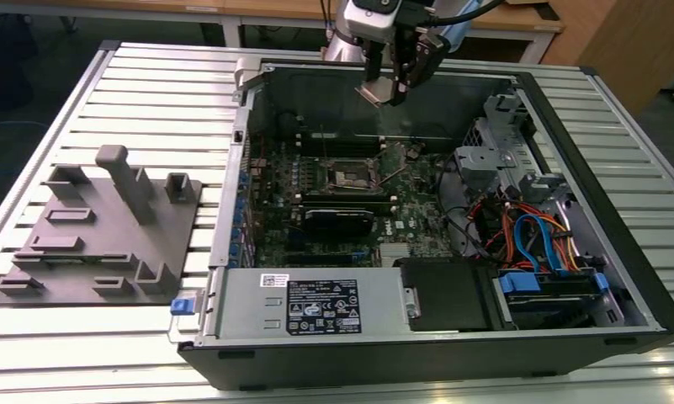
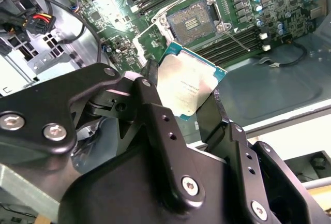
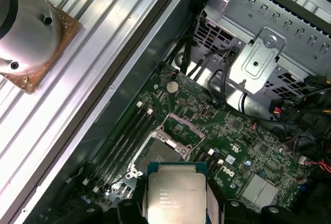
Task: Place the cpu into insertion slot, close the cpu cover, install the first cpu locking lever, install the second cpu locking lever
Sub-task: 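Place the cpu into insertion slot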
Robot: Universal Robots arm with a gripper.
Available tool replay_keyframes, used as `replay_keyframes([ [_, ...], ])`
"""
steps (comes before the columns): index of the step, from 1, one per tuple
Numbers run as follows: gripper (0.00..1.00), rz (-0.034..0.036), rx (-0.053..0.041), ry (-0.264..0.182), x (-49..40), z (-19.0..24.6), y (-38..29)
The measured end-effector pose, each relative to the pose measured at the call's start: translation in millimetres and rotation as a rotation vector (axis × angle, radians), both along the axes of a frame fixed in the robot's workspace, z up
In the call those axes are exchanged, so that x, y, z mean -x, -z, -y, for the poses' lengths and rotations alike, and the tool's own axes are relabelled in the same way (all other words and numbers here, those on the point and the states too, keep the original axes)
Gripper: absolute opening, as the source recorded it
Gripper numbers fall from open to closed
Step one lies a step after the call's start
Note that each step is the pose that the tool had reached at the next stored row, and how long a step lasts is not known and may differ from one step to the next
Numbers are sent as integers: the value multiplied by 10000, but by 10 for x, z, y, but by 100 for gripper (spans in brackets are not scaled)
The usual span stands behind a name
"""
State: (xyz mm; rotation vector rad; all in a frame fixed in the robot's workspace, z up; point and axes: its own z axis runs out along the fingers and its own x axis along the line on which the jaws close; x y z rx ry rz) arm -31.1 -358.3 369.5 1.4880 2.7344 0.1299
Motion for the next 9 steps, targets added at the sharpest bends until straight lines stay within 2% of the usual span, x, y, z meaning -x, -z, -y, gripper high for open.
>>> replay_keyframes([
  [9, 54, 0, 0, 103, 0, 0, 0],
])
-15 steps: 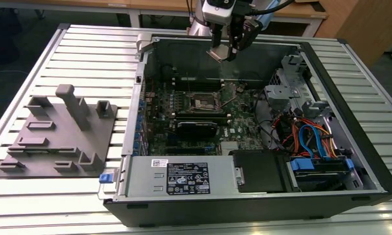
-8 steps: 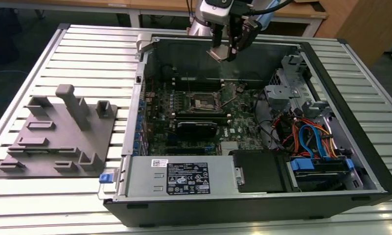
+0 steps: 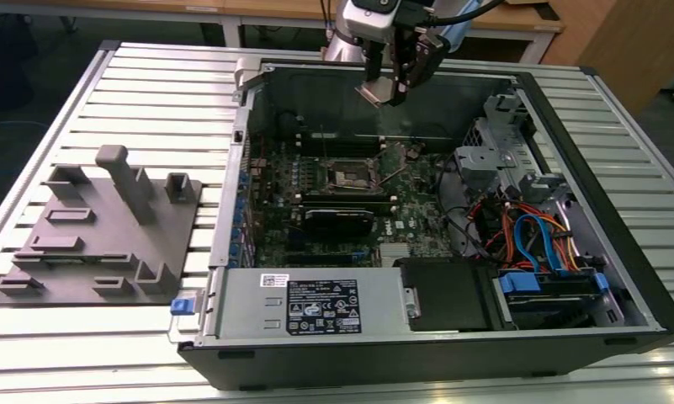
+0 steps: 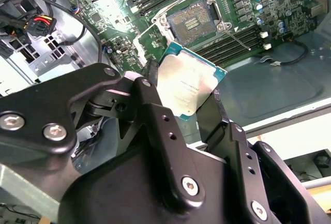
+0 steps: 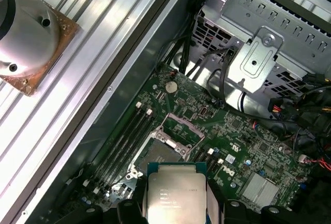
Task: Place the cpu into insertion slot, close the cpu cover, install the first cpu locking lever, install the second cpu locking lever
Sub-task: 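Place the cpu into insertion slot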
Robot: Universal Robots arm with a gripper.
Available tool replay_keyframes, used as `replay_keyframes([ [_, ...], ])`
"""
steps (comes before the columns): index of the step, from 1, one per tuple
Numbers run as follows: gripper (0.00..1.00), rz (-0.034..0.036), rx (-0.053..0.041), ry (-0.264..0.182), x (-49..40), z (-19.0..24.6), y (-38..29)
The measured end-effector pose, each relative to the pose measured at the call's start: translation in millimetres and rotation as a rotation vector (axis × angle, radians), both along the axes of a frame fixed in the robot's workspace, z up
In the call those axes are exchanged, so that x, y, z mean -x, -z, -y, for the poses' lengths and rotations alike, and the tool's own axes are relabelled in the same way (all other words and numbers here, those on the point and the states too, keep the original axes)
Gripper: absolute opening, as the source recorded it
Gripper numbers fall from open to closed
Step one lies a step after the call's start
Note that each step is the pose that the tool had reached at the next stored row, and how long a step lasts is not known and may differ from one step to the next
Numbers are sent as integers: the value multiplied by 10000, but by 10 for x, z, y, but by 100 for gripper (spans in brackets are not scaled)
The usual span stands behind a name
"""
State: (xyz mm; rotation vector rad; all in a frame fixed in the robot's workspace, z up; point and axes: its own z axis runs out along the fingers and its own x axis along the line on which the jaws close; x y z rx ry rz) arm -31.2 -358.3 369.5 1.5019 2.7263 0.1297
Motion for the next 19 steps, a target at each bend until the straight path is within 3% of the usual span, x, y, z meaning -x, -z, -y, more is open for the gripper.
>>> replay_keyframes([
  [6, 54, 0, 0, 16, 0, 0, 0],
  [13, 54, -1, 6, 925, 0, 0, 1],
  [19, 54, 0, 7, 946, 0, 0, 1],
])
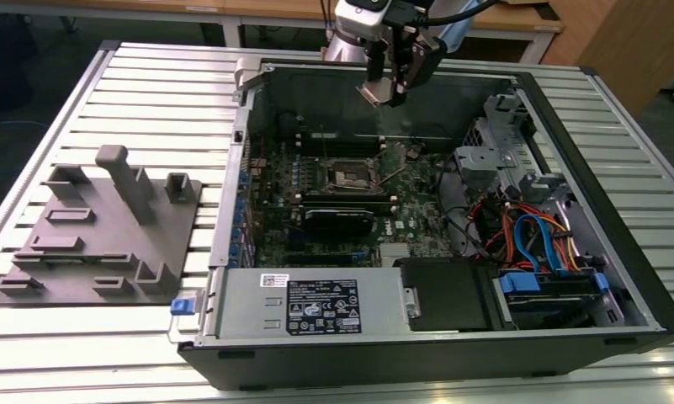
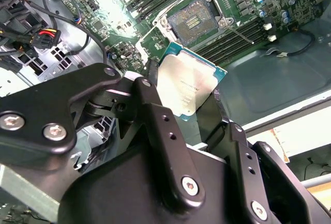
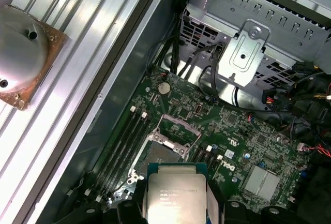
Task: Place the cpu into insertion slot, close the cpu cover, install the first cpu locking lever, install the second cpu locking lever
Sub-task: 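Place the cpu into insertion slot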
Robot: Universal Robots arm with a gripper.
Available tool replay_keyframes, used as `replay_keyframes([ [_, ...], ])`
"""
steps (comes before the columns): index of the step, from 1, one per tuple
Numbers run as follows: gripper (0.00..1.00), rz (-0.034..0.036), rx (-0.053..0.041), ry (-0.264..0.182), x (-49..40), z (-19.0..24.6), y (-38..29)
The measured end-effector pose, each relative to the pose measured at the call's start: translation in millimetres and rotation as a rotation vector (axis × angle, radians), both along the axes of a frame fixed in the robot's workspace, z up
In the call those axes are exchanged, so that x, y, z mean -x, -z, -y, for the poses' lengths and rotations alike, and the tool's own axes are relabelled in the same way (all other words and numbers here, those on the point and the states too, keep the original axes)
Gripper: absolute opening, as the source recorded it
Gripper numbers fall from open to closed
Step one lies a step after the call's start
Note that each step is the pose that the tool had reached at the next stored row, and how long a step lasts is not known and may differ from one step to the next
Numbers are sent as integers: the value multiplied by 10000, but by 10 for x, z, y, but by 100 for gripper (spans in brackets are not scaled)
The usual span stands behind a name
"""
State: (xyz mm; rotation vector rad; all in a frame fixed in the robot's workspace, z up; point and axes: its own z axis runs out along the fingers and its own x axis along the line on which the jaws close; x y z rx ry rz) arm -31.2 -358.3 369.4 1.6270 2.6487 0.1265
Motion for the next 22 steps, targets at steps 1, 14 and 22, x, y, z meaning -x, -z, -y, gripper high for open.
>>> replay_keyframes([
  [1, 54, 0, 1, 0, 0, 0, 0],
  [14, 54, 0, 2, 367, 0, 0, 0],
  [22, 54, 0, 8, 1208, 0, 0, 0],
])
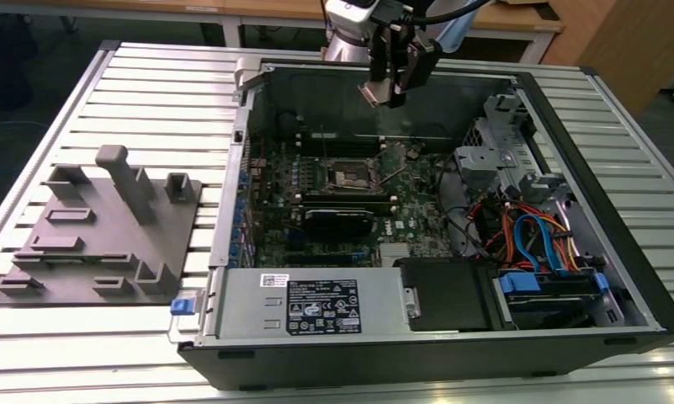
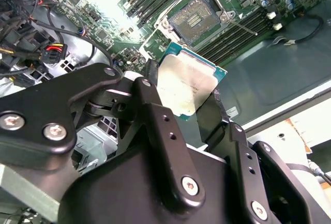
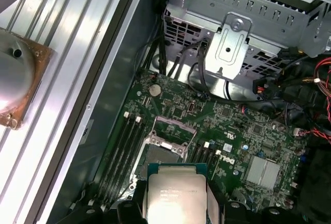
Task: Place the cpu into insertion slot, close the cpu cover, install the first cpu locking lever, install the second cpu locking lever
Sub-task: 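Place the cpu into insertion slot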
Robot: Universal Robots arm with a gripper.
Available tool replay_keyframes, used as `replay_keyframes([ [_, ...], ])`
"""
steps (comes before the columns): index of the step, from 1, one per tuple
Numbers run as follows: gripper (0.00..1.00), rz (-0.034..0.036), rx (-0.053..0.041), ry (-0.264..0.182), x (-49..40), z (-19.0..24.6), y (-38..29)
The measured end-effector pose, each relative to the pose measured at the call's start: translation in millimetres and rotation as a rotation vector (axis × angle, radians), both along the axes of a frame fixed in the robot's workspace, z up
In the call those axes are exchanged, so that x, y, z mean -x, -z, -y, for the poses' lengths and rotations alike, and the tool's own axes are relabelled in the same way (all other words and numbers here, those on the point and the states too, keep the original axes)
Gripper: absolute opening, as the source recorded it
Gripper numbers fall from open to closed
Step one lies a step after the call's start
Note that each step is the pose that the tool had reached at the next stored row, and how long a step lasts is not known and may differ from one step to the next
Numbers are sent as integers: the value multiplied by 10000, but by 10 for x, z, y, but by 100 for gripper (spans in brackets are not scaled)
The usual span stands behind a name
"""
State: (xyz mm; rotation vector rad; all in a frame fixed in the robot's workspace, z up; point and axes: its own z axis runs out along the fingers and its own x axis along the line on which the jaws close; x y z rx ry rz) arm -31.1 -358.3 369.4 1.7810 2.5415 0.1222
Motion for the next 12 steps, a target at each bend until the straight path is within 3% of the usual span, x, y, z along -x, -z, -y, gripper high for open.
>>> replay_keyframes([
  [12, 54, 0, 1, 17, 0, 0, 0],
])
